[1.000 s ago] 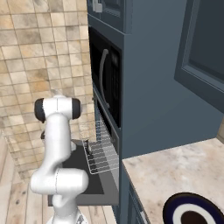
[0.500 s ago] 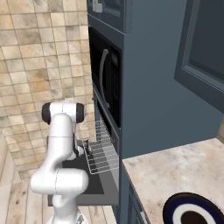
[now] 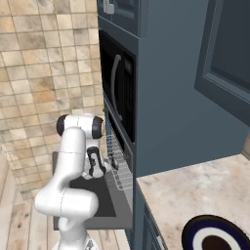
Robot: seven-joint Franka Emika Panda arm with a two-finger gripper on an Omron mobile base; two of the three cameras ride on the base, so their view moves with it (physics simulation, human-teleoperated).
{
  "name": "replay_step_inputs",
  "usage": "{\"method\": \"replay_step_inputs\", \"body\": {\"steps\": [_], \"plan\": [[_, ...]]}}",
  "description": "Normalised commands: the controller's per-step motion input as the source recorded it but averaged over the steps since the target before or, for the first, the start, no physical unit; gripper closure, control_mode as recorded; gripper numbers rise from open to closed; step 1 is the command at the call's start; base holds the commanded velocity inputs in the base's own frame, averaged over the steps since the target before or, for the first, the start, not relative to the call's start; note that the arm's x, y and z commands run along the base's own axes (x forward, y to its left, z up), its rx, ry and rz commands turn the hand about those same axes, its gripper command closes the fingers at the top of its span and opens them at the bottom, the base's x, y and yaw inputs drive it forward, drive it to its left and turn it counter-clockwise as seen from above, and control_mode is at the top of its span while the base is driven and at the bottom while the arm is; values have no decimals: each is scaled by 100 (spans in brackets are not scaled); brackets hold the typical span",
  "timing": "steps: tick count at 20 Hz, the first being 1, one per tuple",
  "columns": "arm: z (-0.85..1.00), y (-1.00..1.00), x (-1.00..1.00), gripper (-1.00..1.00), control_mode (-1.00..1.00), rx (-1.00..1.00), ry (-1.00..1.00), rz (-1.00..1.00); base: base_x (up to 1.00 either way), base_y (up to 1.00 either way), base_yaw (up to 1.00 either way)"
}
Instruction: Place the fish on the top rack of the oven, and slide the tray back inside. Close the oven door.
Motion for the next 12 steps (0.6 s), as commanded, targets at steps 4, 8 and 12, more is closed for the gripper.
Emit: {"method": "replay_step_inputs", "body": {"steps": [4, 8, 12], "plan": [[4, -85, 22, -100, -100, -2, 0, -4, 0, 0, 0], [29, 19, -33, -100, -100, 0, -10, -1, 0, 0, 0], [51, 88, -87, -100, -100, -6, -28, 0, 0, 0, 0]]}}
